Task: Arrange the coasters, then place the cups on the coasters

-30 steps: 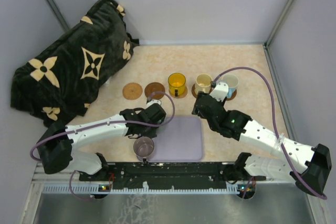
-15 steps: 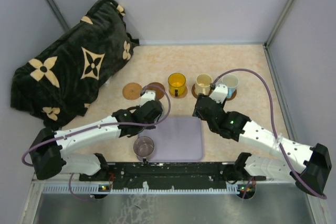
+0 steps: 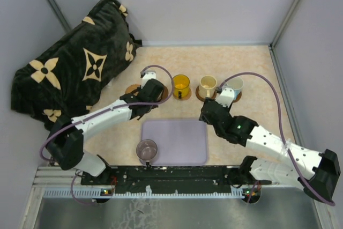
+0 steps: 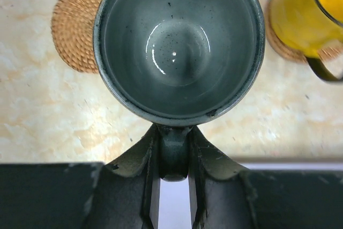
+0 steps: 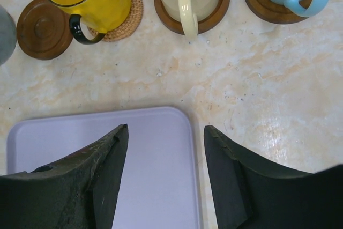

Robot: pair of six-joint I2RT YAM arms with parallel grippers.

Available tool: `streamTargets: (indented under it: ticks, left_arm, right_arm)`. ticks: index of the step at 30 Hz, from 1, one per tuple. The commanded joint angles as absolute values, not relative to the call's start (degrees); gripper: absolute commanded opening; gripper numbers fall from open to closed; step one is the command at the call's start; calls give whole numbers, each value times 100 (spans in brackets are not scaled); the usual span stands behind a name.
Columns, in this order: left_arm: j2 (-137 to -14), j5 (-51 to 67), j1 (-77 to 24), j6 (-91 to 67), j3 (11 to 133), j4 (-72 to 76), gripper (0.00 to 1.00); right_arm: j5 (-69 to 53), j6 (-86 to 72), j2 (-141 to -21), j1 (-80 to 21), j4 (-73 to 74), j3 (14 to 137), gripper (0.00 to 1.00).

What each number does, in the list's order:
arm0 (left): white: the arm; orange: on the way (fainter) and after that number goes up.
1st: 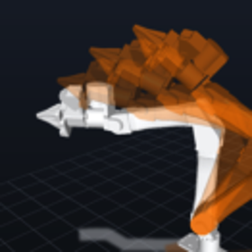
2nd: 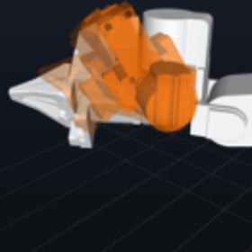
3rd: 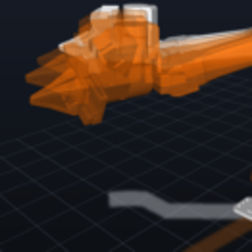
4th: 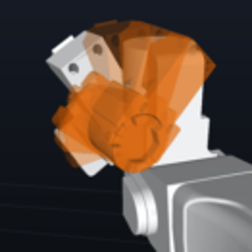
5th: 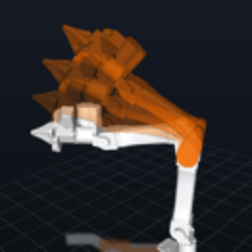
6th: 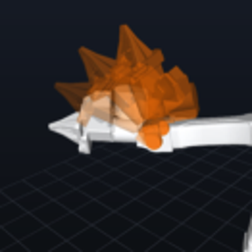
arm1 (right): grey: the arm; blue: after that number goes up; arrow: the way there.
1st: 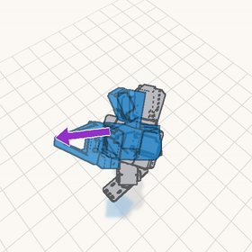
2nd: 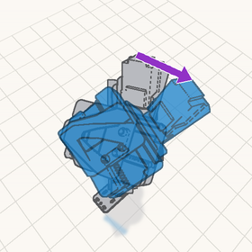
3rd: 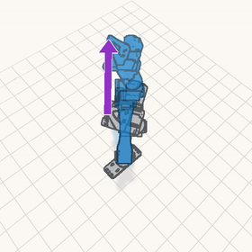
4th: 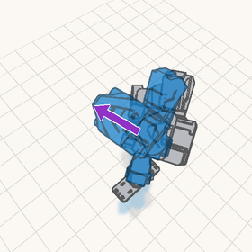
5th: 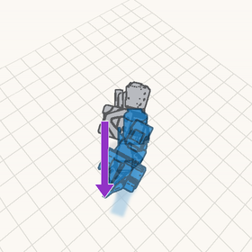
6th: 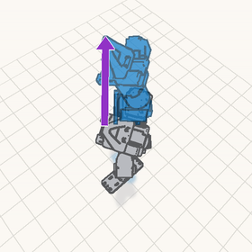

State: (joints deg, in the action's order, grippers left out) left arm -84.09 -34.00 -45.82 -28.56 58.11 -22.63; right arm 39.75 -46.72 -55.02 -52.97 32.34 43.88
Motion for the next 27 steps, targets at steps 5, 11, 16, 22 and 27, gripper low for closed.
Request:
streamTargets:
  ticks: [5, 11, 16, 22, 27]
  left_arm:
    - [-9052, -3064, -3924, -2292, 6600, -1556, 0]
    - [-9602, -2845, -3867, -2221, 7022, -1536, 0]
    - [-9870, -2640, -3813, -2269, 7187, -1513, 0]
    - [-10023, -2423, -3744, -2417, 7332, -1646, 0]
    - [-10034, -2403, -3720, -2528, 7360, -1712, 0]
  right_arm:
    - [4394, -4766, -4983, -5287, 3252, 4413, 59]
    - [4447, -4762, -4925, -5291, 3269, 4427, 59]
    - [4430, -4805, -4973, -5295, 3328, 4451, 59]
    - [4421, -4811, -5013, -5292, 3302, 4469, 59]
    - [4362, -4825, -5112, -5291, 3248, 4473, 59]
